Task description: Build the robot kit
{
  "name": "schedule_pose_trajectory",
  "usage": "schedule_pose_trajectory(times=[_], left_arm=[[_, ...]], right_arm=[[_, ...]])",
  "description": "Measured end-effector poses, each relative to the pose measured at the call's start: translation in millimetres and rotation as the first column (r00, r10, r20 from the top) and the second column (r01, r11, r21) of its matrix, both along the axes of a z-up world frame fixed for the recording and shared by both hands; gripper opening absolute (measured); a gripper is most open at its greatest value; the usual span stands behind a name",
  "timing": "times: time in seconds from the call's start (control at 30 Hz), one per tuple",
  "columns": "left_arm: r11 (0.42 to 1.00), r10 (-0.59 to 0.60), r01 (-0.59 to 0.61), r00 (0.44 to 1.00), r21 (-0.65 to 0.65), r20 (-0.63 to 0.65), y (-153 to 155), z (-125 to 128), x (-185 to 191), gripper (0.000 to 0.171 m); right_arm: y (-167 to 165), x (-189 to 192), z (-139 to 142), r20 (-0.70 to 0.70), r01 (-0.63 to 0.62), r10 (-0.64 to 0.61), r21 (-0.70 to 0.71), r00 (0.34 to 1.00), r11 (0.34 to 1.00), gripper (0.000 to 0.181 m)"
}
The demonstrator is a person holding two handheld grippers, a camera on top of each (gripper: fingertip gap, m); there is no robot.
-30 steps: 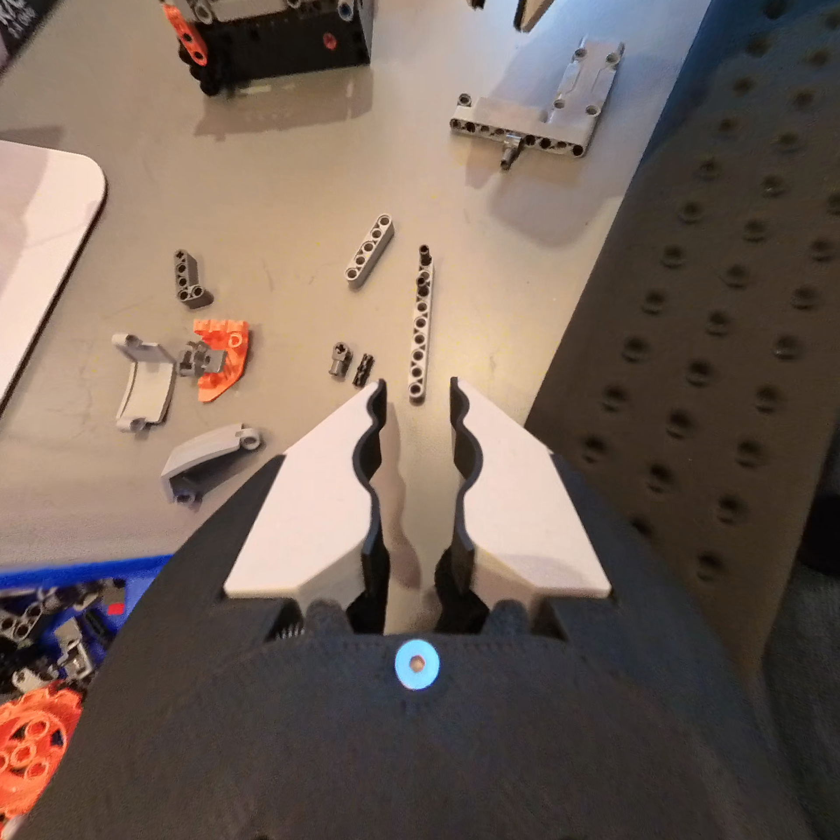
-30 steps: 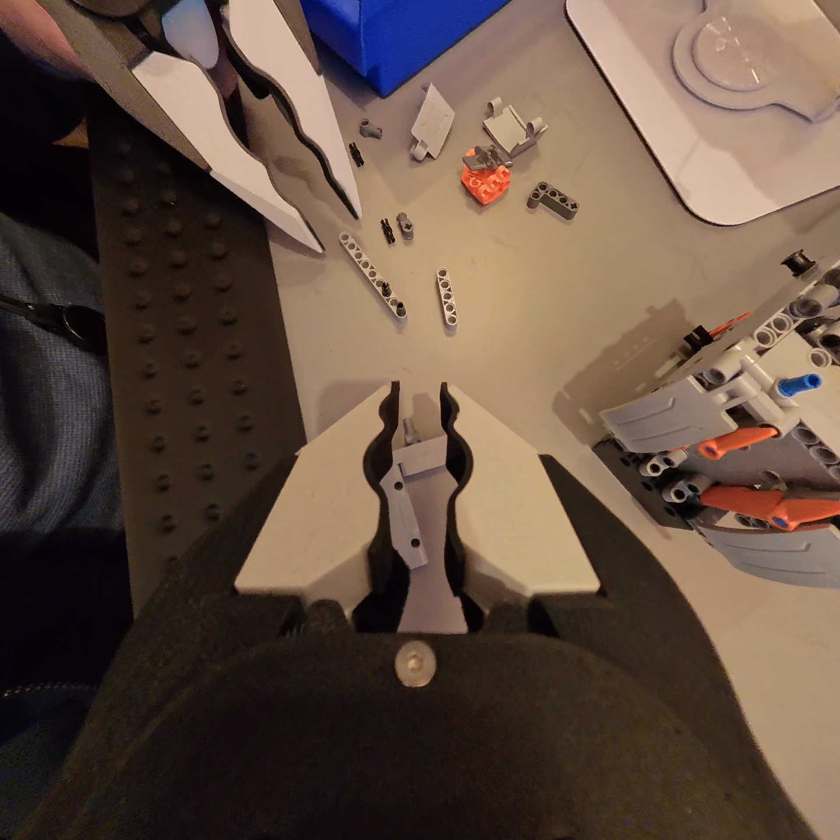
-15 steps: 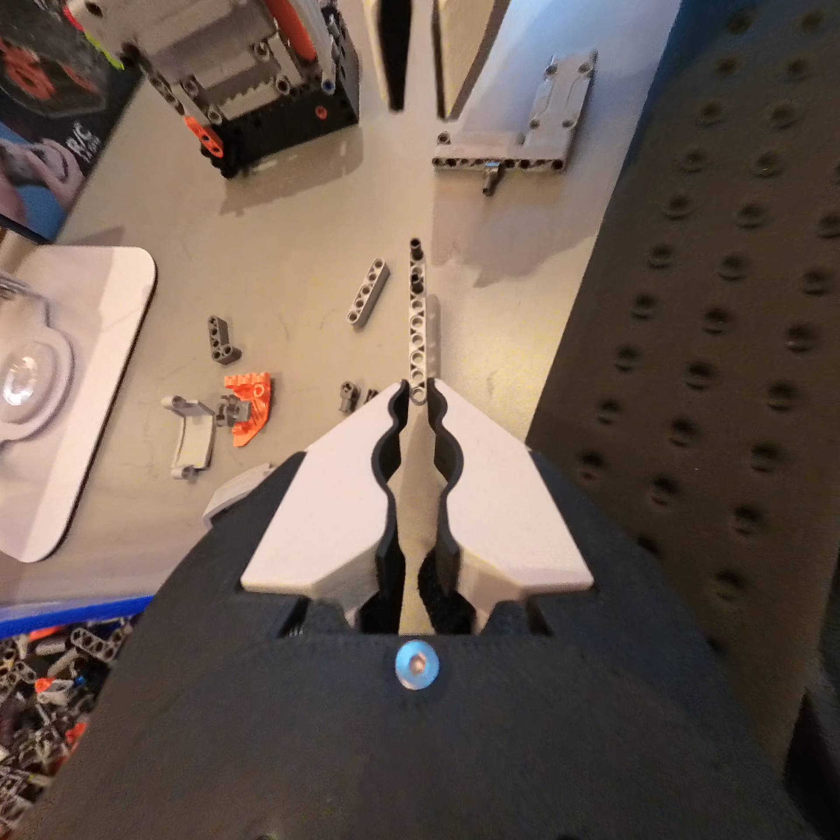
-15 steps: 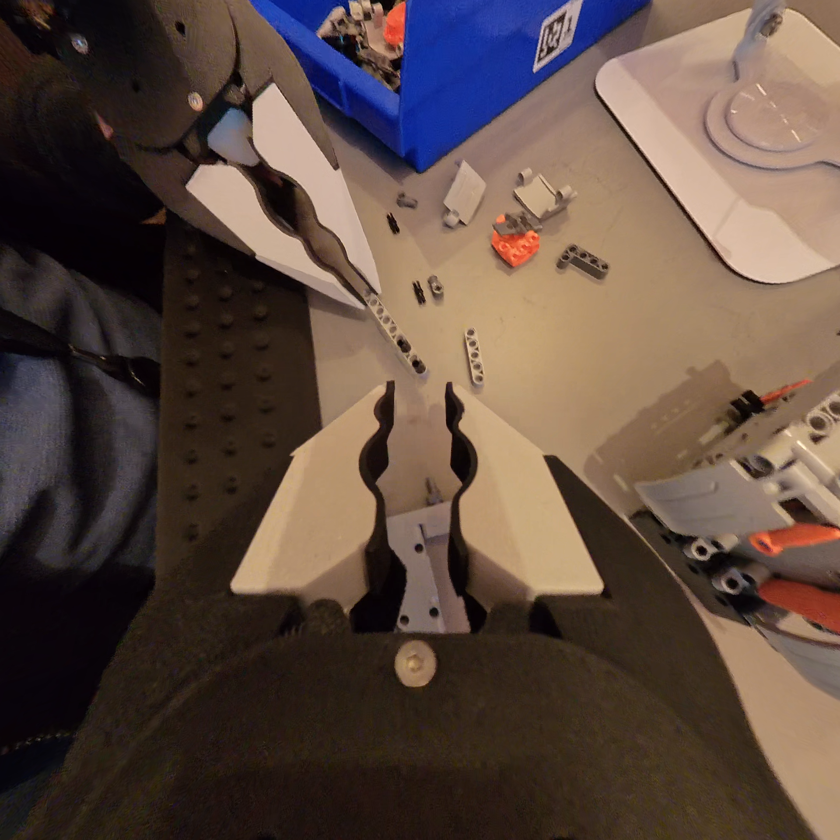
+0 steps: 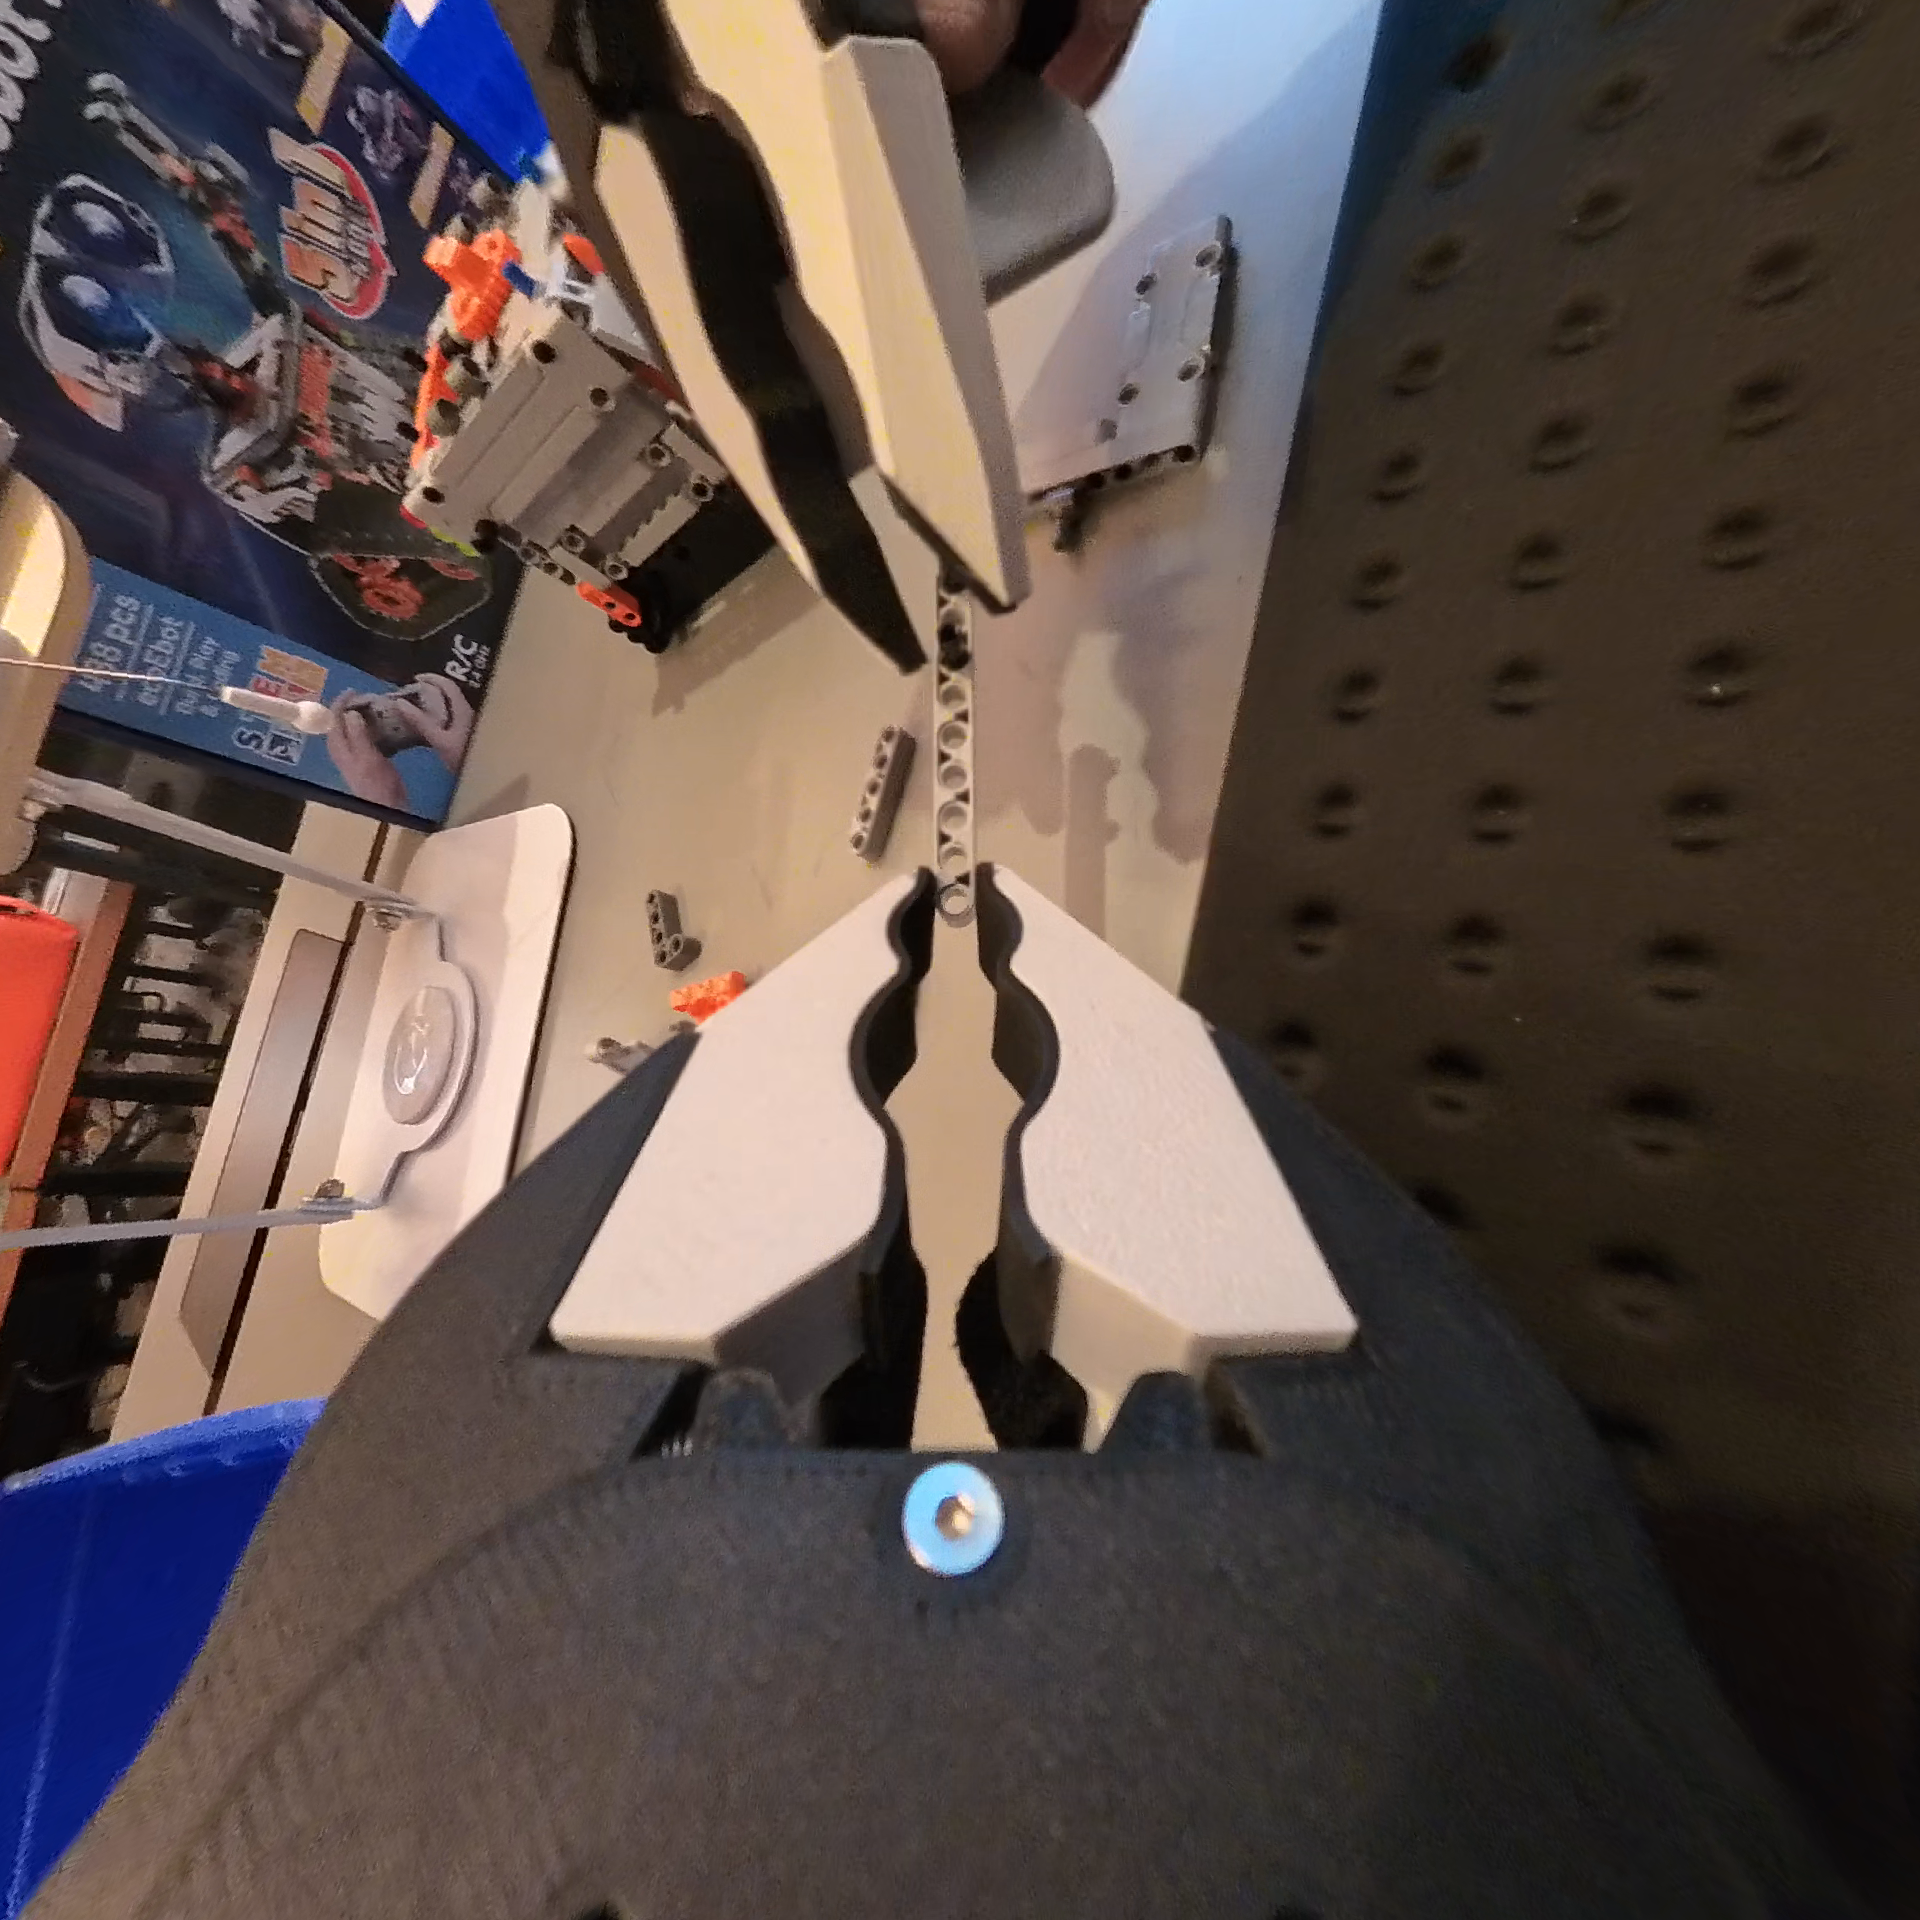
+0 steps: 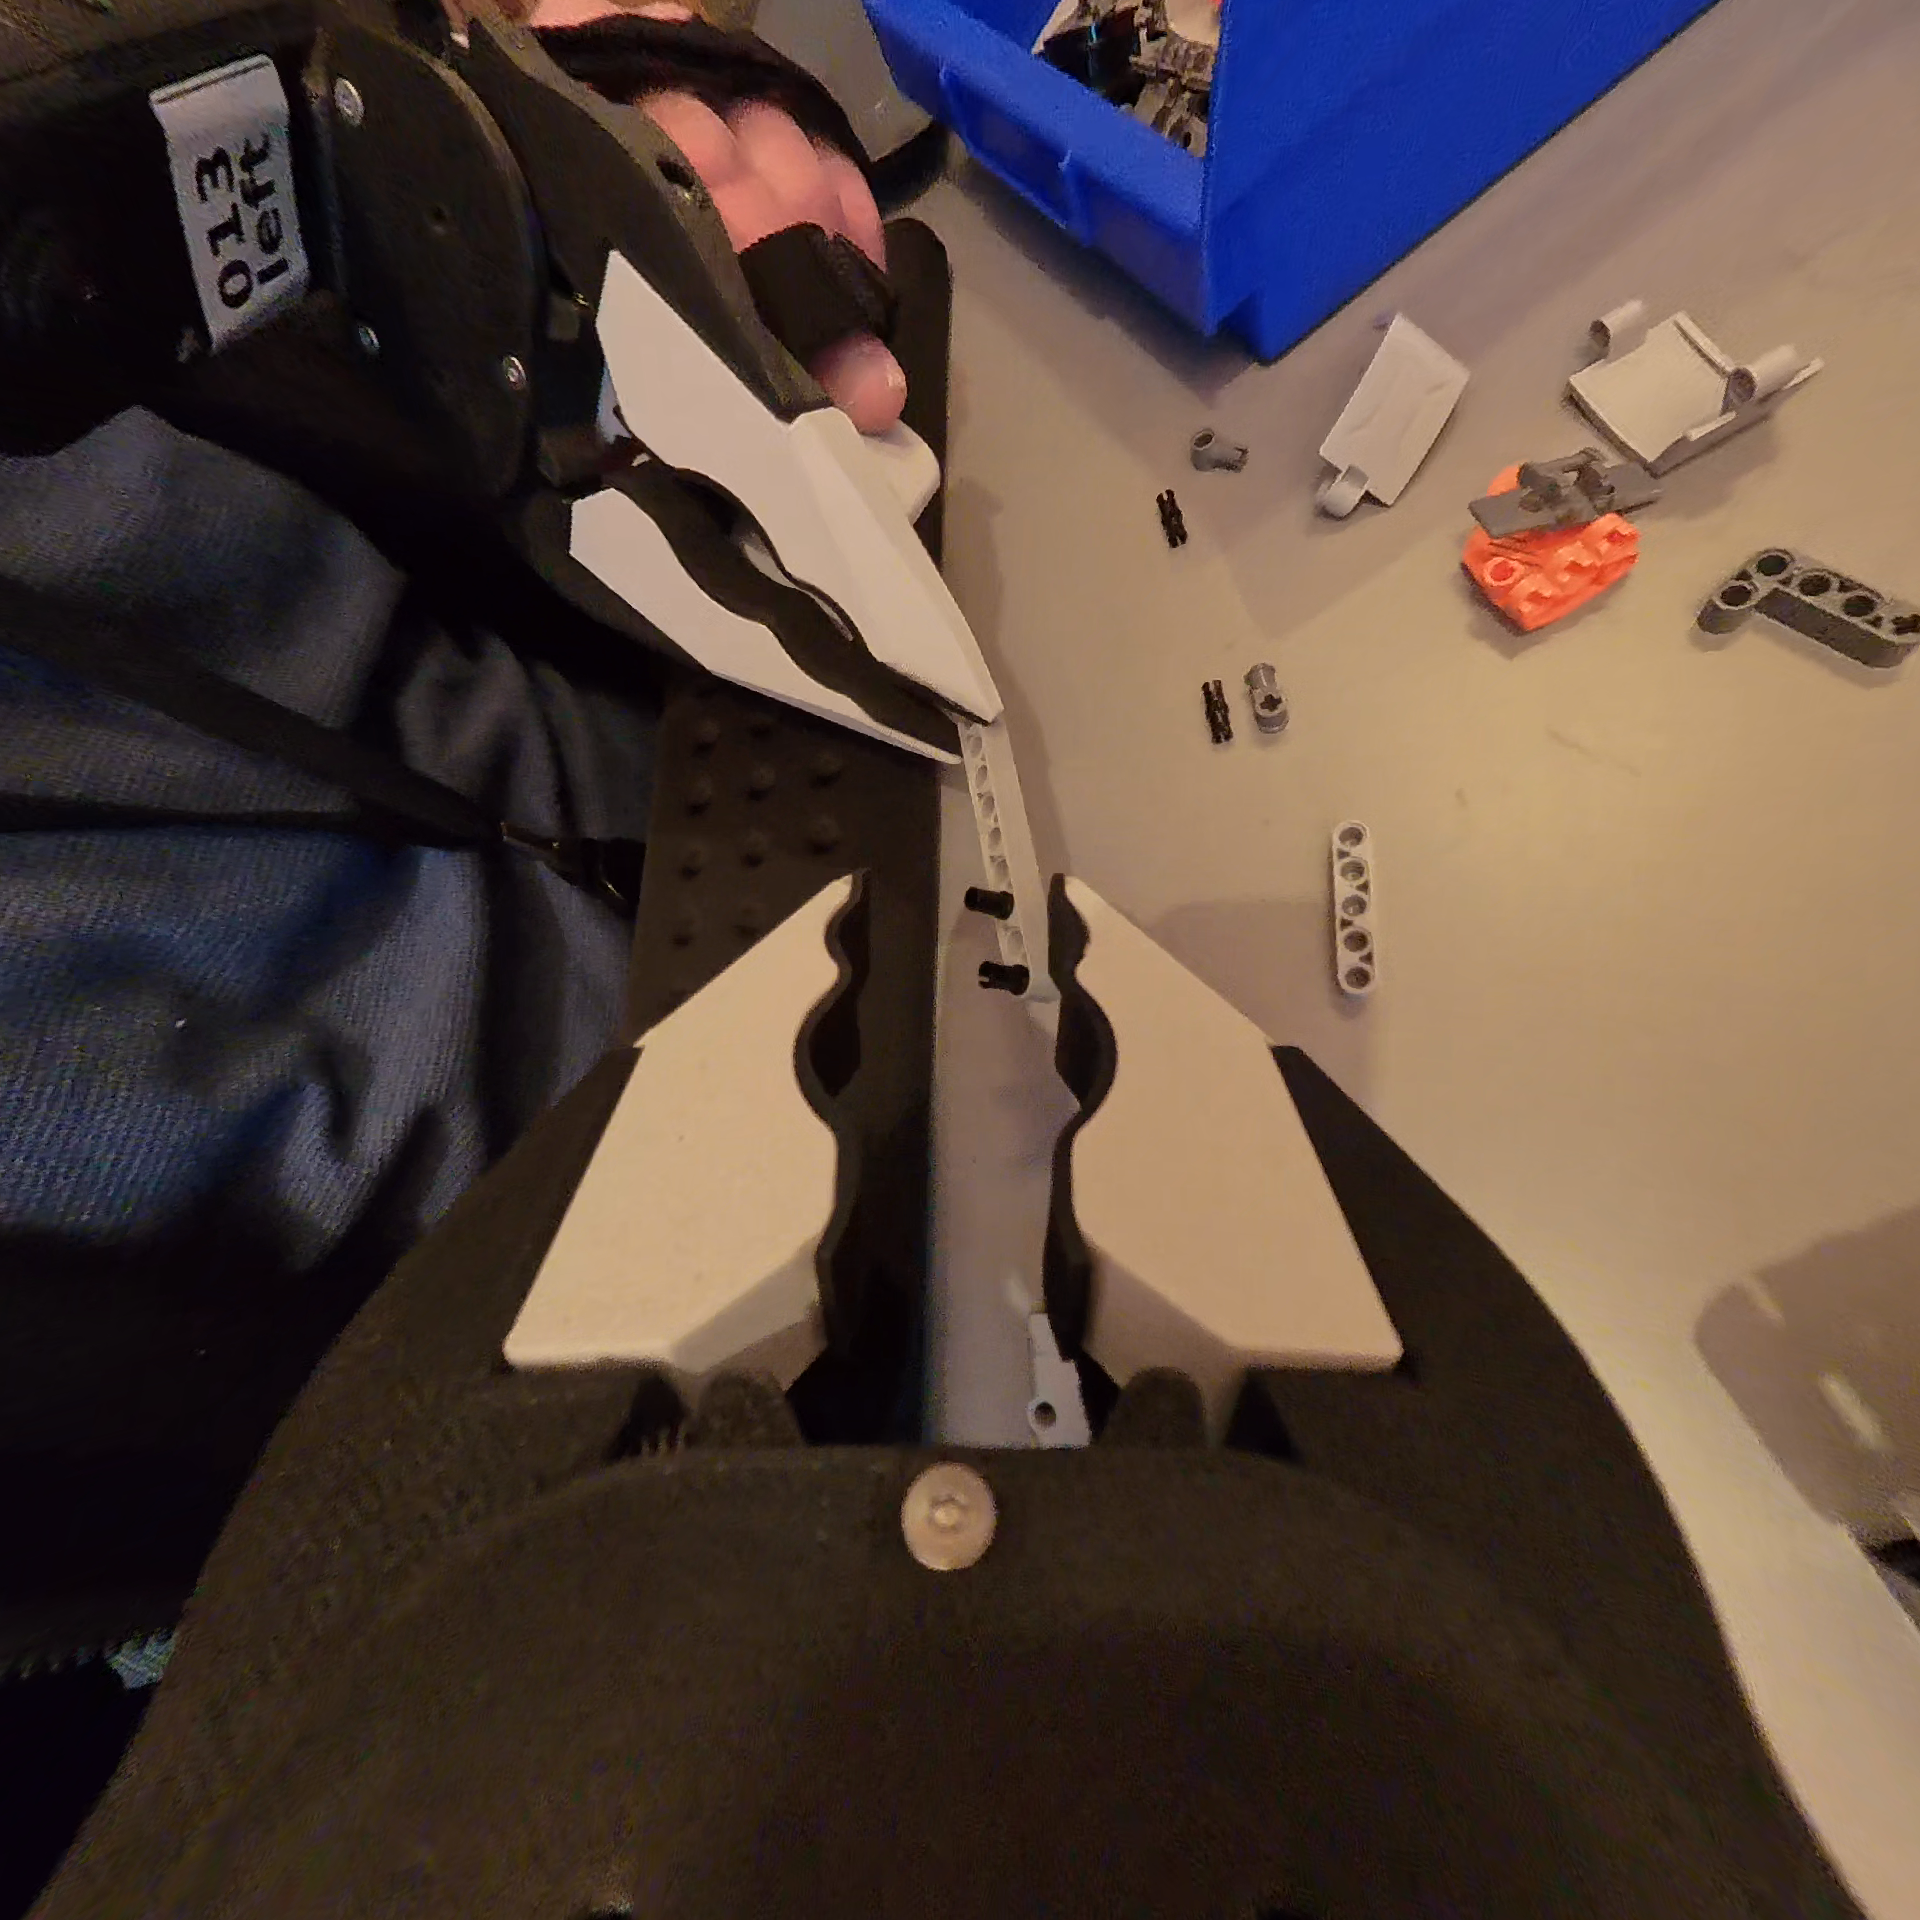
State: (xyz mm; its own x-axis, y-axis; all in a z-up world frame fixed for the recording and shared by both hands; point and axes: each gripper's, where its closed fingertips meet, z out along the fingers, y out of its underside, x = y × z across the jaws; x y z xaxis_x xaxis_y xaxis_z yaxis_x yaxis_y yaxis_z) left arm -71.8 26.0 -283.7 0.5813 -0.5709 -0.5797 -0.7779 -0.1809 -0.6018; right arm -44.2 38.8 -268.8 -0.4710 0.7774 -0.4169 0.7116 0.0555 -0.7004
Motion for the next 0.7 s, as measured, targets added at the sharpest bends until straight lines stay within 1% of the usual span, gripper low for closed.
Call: schedule_pose_trajectory(times=[0.07,0.13,0.2,0.27,0.37,0.43,0.5,0.6,0.7], left_arm=[[1.0,0.003,-0.004,0.999,-0.01,-0.034,-5.2,-5.8,-3.6,0.005],[0.999,-0.001,0.001,1.0,-0.039,-0.003,-10.4,-10.1,-3.8,0.006],[0.998,0.009,-0.009,1.0,-0.058,0.001,-11.7,-13.9,-6.6,0.006],[0.995,0.007,-0.006,1.0,-0.095,0.016,-12.8,-19.5,-6.6,0.006],[0.985,0.061,-0.058,0.998,-0.161,0.016,-8.8,-30.6,-16.4,0.005],[0.976,0.083,-0.073,0.996,-0.207,0.043,-7.3,-35.4,-18.9,0.006],[0.965,0.102,-0.082,0.992,-0.251,0.07,-6.5,-39.4,-20.5,0.006],[0.95,0.126,-0.092,0.987,-0.299,0.097,-6.2,-43.2,-21.8,0.006],[0.945,0.137,-0.096,0.984,-0.313,0.112,-6.6,-43.8,-22.6,0.006]], right_arm=[[-6.5,-0.1,-2.9,0.009,-0.024,0.024,0.013,1.0,1.0,0.023],[-13.0,0.2,-9.2,0.021,-0.051,0.05,0.049,0.999,0.998,0.017],[-13.2,-1.9,-16.7,0.026,-0.051,0.049,0.103,0.998,0.993,0.012],[-9.4,-3.5,-18.8,0.028,-0.031,0.028,0.116,0.999,0.993,0.017],[9.7,-6.0,-21.3,0.024,0.038,-0.043,0.172,0.999,0.984,0.018],[15.3,-5.3,-22.4,0.025,0.051,-0.056,0.189,0.998,0.981,0.02],[23.1,-5.9,-26.0,0.025,0.073,-0.082,0.245,0.996,0.967,0.018],[26.2,-9.3,-29.0,0.018,0.079,-0.088,0.295,0.996,0.952,0.018],[23.5,-18.6,-26.5,-0.016,0.069,-0.067,0.332,0.998,0.941,0.018]])
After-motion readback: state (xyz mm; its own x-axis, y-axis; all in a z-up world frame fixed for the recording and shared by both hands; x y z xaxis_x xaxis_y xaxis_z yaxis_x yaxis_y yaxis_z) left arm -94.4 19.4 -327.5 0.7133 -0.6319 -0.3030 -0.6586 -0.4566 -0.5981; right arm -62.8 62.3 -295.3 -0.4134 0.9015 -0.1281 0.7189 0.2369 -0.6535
